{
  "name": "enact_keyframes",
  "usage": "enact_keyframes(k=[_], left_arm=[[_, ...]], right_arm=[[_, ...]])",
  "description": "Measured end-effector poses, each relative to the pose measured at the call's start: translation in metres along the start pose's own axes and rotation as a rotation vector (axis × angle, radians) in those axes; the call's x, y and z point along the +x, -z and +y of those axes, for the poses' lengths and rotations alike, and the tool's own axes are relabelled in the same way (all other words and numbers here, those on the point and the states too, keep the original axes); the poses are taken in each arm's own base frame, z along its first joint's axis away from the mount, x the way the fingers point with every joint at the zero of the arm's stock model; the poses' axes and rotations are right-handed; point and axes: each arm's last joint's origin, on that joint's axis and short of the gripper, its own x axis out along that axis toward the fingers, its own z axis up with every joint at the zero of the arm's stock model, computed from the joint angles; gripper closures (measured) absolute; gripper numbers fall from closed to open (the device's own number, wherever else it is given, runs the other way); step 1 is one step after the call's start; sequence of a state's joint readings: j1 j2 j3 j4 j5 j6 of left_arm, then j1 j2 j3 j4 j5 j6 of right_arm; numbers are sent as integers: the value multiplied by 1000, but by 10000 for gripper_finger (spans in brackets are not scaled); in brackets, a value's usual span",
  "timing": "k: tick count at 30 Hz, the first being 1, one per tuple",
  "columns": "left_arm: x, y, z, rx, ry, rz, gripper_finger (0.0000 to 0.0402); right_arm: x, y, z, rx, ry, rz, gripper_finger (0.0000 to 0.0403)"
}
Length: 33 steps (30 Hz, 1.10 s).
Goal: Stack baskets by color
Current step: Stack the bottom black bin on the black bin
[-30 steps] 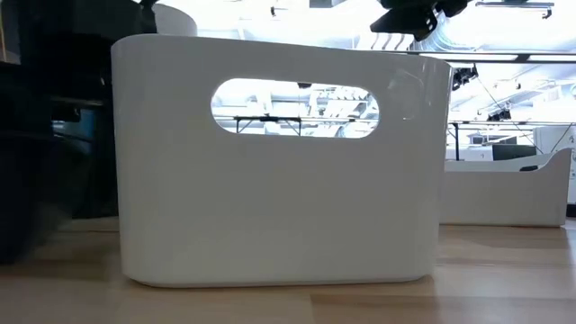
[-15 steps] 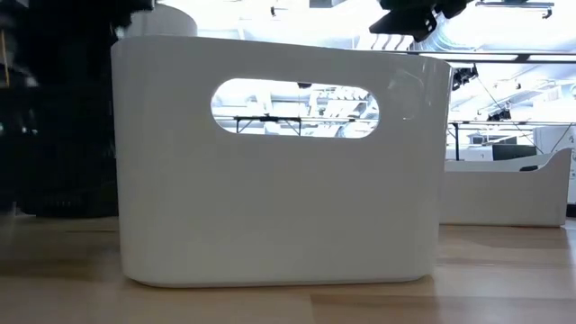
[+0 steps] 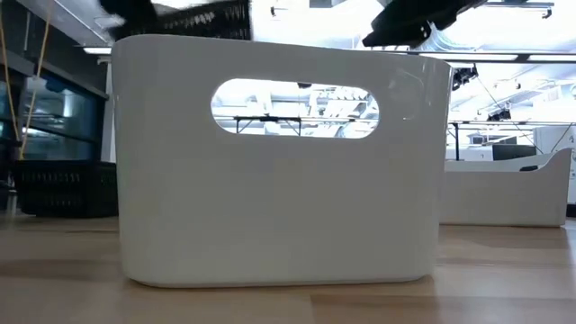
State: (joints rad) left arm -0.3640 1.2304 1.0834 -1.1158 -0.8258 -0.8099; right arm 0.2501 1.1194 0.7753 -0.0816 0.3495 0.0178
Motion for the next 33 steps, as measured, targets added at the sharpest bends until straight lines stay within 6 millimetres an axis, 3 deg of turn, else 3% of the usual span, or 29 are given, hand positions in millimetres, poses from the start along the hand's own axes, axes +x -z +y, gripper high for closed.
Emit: enact_keyframes(k=[5, 8, 19, 27, 33], left_arm=[[23, 50, 11, -223, -93, 75, 401], [29, 63, 15, -346, -95, 106, 401], [14, 72, 35, -524, -106, 112, 401], [29, 100, 35, -578, -199, 234, 401], [30, 101, 30, -572, -195, 259, 401]], right_arm=[[0, 0, -1, 0, 25, 0, 151], [-1, 0, -1, 1, 29, -2, 151], [-2, -3, -1, 14, 27, -24, 151], [-2, -2, -1, 15, 24, -20, 151], [-2, -2, -1, 7, 25, -17, 151]])
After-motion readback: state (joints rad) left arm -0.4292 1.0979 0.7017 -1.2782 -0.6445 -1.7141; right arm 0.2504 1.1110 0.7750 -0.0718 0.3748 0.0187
